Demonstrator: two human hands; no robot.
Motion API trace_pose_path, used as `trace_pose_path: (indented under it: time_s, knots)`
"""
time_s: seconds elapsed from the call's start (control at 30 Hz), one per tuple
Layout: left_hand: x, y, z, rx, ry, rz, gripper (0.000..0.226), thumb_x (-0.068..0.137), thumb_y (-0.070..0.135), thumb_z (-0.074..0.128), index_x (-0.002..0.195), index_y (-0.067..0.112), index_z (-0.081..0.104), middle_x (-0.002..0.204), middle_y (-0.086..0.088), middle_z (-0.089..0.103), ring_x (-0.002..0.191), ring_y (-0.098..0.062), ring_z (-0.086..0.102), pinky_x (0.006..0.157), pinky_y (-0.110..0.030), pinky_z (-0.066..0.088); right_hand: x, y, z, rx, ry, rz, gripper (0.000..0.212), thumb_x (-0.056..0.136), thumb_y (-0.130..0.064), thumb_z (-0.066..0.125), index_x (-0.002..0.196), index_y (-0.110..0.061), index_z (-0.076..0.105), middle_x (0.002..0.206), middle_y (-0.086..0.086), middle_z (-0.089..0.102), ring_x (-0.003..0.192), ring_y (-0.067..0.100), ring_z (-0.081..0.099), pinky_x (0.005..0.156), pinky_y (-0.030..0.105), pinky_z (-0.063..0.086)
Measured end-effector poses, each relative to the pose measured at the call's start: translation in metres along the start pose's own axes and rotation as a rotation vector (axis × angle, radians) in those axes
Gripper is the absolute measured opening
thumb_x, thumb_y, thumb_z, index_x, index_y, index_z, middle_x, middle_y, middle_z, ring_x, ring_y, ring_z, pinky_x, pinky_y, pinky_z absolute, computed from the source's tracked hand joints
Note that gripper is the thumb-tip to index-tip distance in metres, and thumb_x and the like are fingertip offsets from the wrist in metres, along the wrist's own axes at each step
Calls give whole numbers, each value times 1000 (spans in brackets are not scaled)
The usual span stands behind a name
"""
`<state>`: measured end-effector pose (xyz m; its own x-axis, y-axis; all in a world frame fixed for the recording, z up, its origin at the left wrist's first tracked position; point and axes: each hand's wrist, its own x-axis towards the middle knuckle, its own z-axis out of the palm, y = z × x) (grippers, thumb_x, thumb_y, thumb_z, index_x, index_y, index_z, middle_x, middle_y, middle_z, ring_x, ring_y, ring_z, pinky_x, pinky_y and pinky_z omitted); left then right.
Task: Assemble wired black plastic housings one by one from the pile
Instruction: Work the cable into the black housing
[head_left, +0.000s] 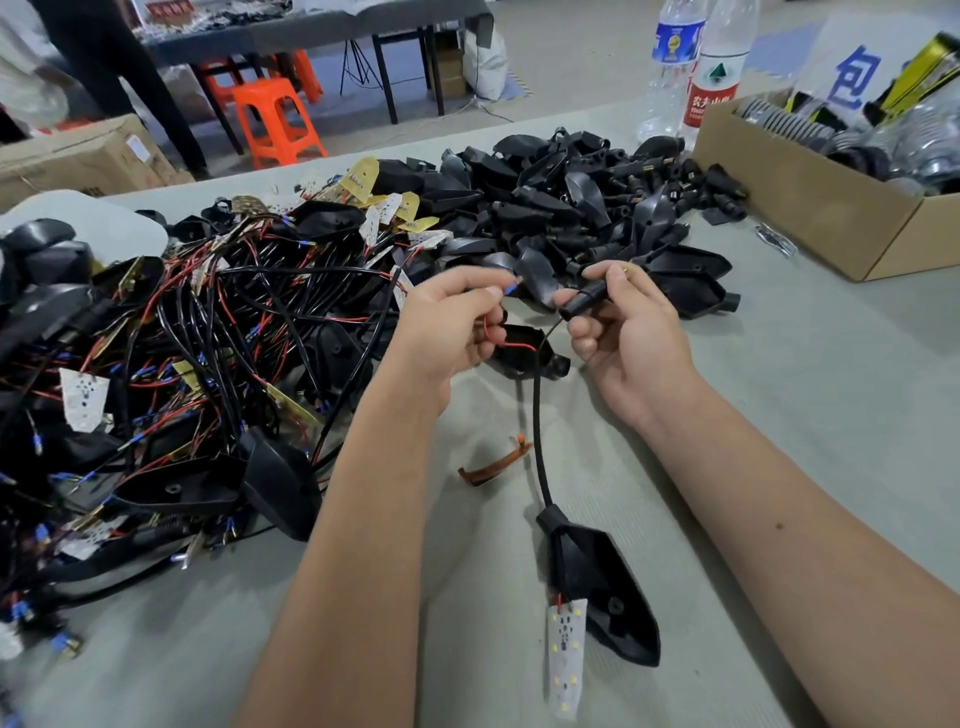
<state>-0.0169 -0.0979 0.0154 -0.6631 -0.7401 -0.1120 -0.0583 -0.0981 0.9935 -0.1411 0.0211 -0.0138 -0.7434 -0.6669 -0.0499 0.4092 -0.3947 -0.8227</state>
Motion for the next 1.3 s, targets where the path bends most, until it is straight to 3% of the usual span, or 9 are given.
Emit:
trace_pose_path:
  time_s: [0.23, 0.57, 0.9, 0.97, 1.03, 1.13, 1.23, 1.3]
  knots:
    - [-5, -7, 13, 265, -47, 69, 14, 93, 10, 73, 81, 16, 77, 64, 5, 69, 51, -2, 55, 42, -15, 36, 6, 1, -3, 155, 8, 69, 31, 112, -19, 38, 90, -13, 59, 84, 20, 74, 51, 13, 57, 44, 18, 44]
    - [0, -14, 18, 111, -46, 89, 10, 93, 5, 72, 85, 9, 76, 66, 3, 70, 53, -3, 56, 48, -14, 42, 5, 0, -1, 193, 14, 74, 31, 112, -20, 36, 91, -12, 57, 85, 20, 74, 53, 13, 55, 45, 17, 45]
    - [1, -19, 25, 264, 33, 153, 10, 91, 10, 73, 82, 13, 76, 67, 1, 74, 55, -4, 64, 50, -15, 45, 5, 2, 0, 100, 18, 2, 28, 111, -20, 41, 93, -12, 60, 87, 18, 73, 55, 15, 60, 49, 19, 50]
    - [1, -19, 28, 314, 56, 193, 10, 91, 12, 73, 82, 13, 76, 67, 1, 74, 56, -6, 66, 54, -20, 51, 4, 2, 1, 64, 37, -27, 26, 111, -20, 43, 93, -13, 61, 80, 12, 69, 55, 15, 61, 50, 20, 51]
    - [1, -19, 31, 379, 90, 229, 10, 90, 13, 73, 81, 15, 76, 67, 0, 74, 63, -12, 70, 65, -34, 61, 3, 2, 1, 25, 39, -45, 25, 110, -20, 45, 93, -13, 61, 77, 8, 65, 55, 15, 61, 50, 21, 52]
    - [1, -19, 33, 429, 104, 260, 10, 90, 14, 72, 81, 16, 76, 69, 0, 72, 69, -16, 70, 77, -43, 63, 2, 2, 2, -5, 26, -42, 22, 110, -21, 47, 95, -13, 62, 80, 7, 62, 57, 15, 61, 51, 21, 52]
    - [-1, -20, 36, 399, 126, 275, 12, 91, 14, 72, 80, 18, 76, 70, 0, 73, 66, -14, 70, 74, -41, 63, 2, 2, 1, -11, 8, -44, 19, 109, -21, 49, 98, -13, 63, 77, 5, 64, 58, 14, 61, 52, 21, 52]
    - [-2, -19, 36, 337, 102, 259, 12, 92, 13, 72, 82, 17, 76, 70, 2, 74, 61, -8, 69, 66, -29, 58, 3, 2, 0, 25, 21, -35, 20, 109, -20, 49, 97, -12, 63, 75, 5, 64, 57, 14, 61, 51, 20, 52]
